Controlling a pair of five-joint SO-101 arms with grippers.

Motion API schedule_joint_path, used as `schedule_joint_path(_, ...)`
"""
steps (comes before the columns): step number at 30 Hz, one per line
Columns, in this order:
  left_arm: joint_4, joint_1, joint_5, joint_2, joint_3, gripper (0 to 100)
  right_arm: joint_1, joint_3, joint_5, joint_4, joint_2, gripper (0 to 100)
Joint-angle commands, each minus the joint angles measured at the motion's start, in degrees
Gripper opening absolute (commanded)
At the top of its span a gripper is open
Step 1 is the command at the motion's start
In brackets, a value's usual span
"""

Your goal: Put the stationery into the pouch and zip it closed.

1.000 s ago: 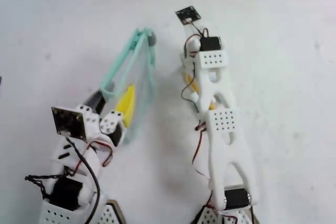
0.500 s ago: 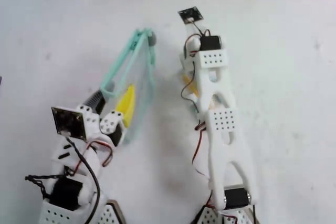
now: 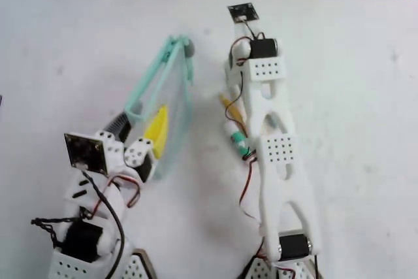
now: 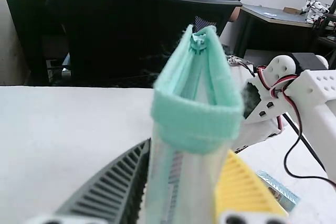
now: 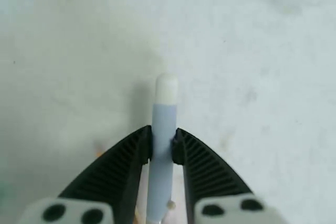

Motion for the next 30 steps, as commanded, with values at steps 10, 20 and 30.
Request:
schedule_joint_path(10,-0.2,0.0,0.5,0.3,-0.3,18,2.2,-0.8,-0.4,2.0,-8.7,1.7)
schedule_joint_path(20,-0.3,0.0,0.5,0.3,-0.3,18,3.3,-0.7,-0.3,2.3,-9.9,1.6)
schedule_joint_path(30,-0.3,-0.2,0.5,0.3,-0.3,18,3.7,17.8,-0.1,2.2,-22.6,1.6)
